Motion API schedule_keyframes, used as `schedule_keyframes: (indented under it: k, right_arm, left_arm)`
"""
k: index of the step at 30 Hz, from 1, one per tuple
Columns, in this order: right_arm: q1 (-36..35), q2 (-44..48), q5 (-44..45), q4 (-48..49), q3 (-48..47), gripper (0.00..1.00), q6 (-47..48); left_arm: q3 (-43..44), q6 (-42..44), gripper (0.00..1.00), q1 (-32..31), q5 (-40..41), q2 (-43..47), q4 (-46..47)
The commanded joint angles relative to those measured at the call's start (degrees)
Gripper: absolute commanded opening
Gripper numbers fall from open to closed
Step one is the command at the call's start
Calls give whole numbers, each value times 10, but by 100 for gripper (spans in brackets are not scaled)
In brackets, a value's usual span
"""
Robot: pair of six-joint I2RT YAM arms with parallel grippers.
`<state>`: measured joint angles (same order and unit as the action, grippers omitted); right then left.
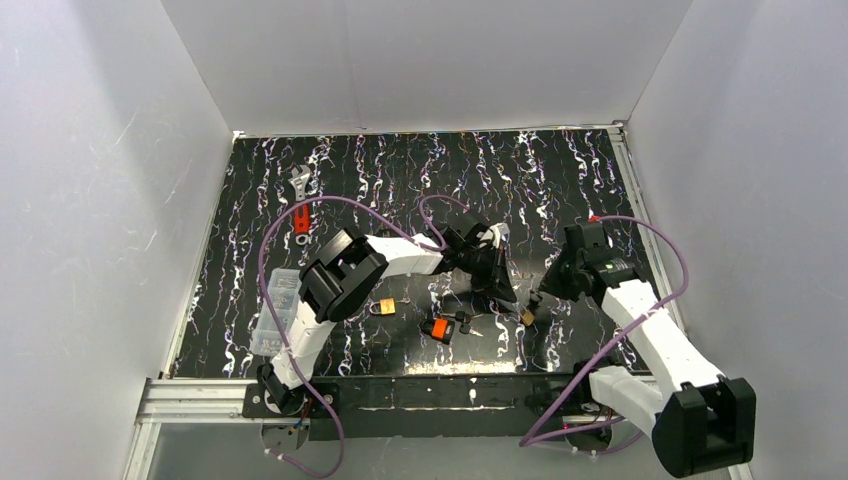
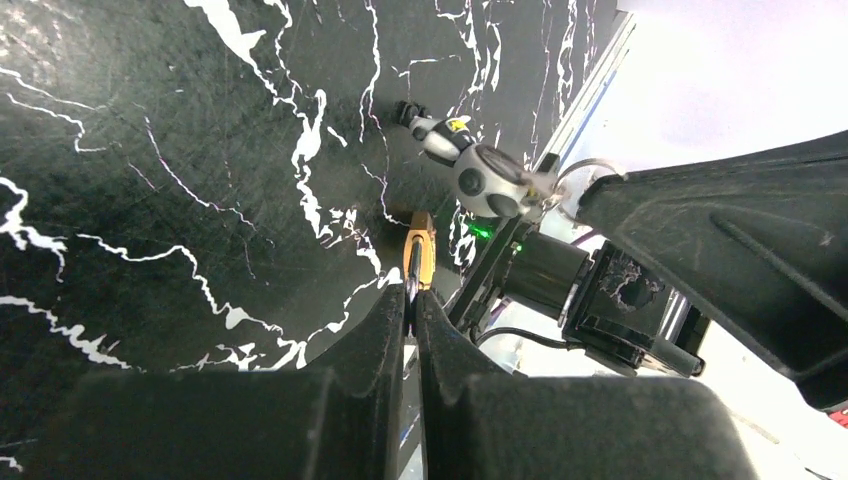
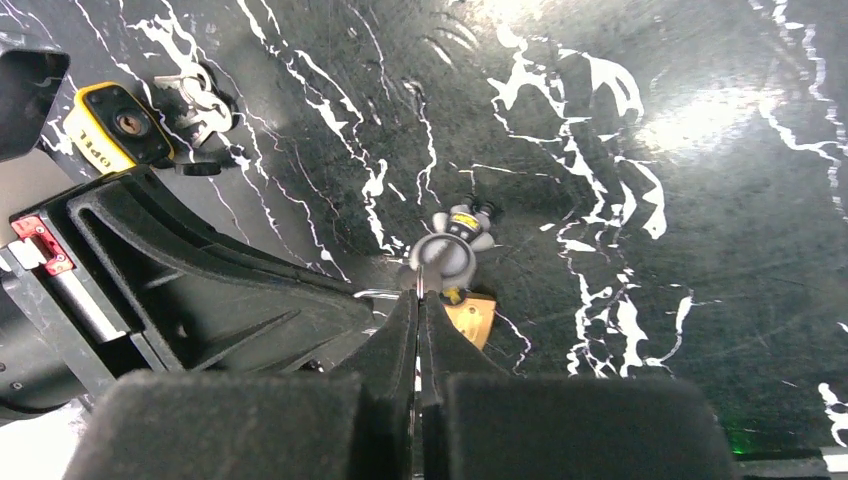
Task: Lock with the key
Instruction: Place the lock at the center of the board, then place the key at the center of the board.
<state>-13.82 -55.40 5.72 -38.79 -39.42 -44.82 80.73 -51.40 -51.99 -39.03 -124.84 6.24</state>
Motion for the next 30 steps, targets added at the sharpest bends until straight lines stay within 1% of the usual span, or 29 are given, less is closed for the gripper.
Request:
schedule_keyframes:
  k: [1, 5, 8, 10, 11, 14, 18, 21, 22, 24, 26, 29, 30]
  right_arm:
    - [2, -40, -41, 44, 1, 1, -1]
    - [1, -61, -67, 67, 17, 1, -7]
    - [2, -58, -87, 87, 37, 1, -13]
    - [1, -58, -94, 94, 48, 1, -17]
    - [1, -58, -97, 98, 52, 1, -18]
    - [1, -64, -105, 108, 59, 1, -19]
    - [1, -73, -121, 120, 59, 1, -16]
    - [1, -75, -137, 125, 56, 2, -12]
    - [1, -73, -144, 127, 57, 8, -11]
    - [1, -68, -152, 128, 54, 24, -11]
    - [1, -59, -158, 124, 48, 37, -11]
    - [1, -44, -165, 110, 34, 51, -11]
    - [1, -39, -166, 103, 27, 53, -9]
  left_arm:
    - [22, -1, 5, -4, -4, 2, -10]
    - [40, 21, 26, -3, 43, -3, -74]
    - [44, 26, 43, -3, 66, 1, -98]
    - [48, 29, 51, -2, 75, 5, -111]
    - [47, 31, 59, -2, 79, 9, -116]
    - [45, 48, 75, -1, 101, 30, -140]
    - [37, 84, 97, 0, 157, 84, -201]
    - [7, 103, 98, 6, 194, 140, -227]
    - [-6, 110, 98, 9, 205, 162, -233]
    - [-30, 125, 98, 15, 229, 205, -254]
    - [-49, 141, 98, 23, 254, 255, -274]
    - [-70, 163, 98, 35, 287, 321, -309]
    - [-75, 168, 98, 42, 296, 343, -320]
